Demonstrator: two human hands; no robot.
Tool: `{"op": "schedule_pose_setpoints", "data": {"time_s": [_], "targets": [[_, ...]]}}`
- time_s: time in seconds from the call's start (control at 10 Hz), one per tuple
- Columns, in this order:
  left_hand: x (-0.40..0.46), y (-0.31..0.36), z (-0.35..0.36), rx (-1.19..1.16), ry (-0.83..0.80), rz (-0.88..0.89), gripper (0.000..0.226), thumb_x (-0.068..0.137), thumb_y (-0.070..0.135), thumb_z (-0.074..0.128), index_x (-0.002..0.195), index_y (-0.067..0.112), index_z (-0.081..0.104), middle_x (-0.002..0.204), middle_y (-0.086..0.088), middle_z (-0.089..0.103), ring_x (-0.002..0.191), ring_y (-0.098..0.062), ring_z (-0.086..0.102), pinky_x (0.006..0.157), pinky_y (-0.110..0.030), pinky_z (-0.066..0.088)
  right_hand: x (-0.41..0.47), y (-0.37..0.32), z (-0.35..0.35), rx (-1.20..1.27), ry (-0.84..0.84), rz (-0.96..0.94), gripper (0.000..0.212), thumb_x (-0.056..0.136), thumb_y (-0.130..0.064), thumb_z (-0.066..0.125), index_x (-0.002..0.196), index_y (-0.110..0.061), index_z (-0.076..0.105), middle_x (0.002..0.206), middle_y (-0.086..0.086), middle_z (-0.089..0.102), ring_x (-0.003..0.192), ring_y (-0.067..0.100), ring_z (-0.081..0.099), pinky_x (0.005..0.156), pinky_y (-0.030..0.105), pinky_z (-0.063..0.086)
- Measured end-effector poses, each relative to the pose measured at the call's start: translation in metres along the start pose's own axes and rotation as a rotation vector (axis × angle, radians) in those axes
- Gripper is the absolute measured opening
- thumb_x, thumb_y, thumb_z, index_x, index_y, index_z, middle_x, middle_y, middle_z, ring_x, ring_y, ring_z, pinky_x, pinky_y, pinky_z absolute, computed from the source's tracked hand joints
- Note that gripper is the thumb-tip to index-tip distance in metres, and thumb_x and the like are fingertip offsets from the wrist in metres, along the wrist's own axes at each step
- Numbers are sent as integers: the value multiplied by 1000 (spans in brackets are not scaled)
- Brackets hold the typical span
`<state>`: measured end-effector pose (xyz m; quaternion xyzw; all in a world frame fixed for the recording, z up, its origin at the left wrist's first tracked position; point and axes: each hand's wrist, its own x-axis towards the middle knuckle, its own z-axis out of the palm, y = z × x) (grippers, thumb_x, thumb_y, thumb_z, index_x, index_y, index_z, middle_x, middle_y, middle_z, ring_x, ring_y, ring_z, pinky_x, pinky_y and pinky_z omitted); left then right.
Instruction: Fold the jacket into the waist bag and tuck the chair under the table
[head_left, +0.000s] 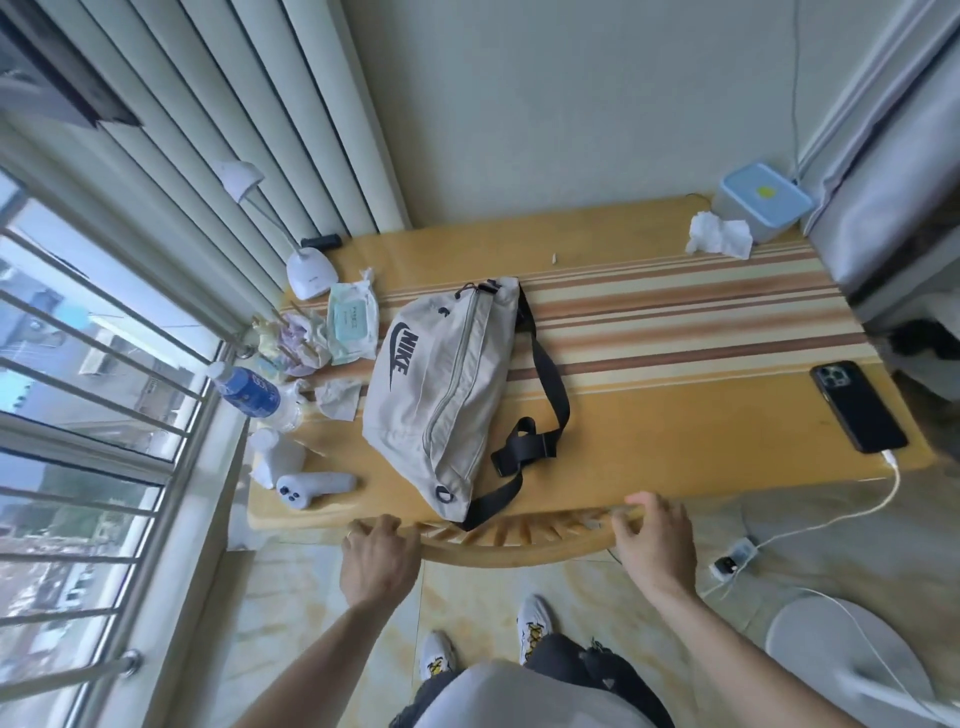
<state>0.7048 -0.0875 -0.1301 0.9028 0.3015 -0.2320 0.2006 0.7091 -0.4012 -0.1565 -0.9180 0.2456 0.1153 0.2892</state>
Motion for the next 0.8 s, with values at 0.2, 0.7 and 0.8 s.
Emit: {"op": "schedule_pose_setpoints", "data": {"time_s": [0.2,0.7,0.8], "targets": [[-13,-11,5,345,80,285,49,102,47,33,127,22,67,152,-9,51,150,-35,27,116,-45,31,-17,-12,8,-443,-6,-463,26,97,-32,55,90,-17,74,98,5,73,108,30,64,118,50,30],[-52,-45,-35,358,38,610,47,100,48,29,119,22,63,120,-8,65,113,-30,59,91,-45,47,-114,-89,-50,17,-60,-361,18,100,-31,56,111,-25,69,114,-7,73,97,12,68,82,25,55],[-65,-53,-51,262,66,677,46,101,49,33,126,21,61,121,-9,65,114,-31,60,88,-43,48,-174,-123,-104,434,112,-550,11,97,-28,62,105,-30,70,107,-16,73,100,2,69,88,19,54]]}}
